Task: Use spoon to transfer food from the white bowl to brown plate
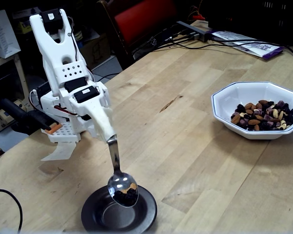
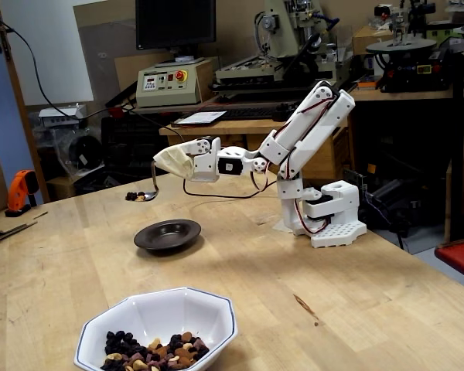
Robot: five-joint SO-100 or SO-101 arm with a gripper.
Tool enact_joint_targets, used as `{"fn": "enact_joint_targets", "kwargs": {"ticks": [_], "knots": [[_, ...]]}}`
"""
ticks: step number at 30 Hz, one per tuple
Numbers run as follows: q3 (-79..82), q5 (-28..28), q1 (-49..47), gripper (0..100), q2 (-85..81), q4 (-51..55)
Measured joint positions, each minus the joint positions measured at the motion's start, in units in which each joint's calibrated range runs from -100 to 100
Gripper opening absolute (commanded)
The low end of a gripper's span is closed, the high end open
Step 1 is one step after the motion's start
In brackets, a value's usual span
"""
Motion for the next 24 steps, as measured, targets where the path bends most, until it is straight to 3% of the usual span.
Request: {"fn": "enact_joint_targets", "kwargs": {"ticks": [24], "knots": [[0.0,0.0,0.4,4,-0.9,12.5]]}}
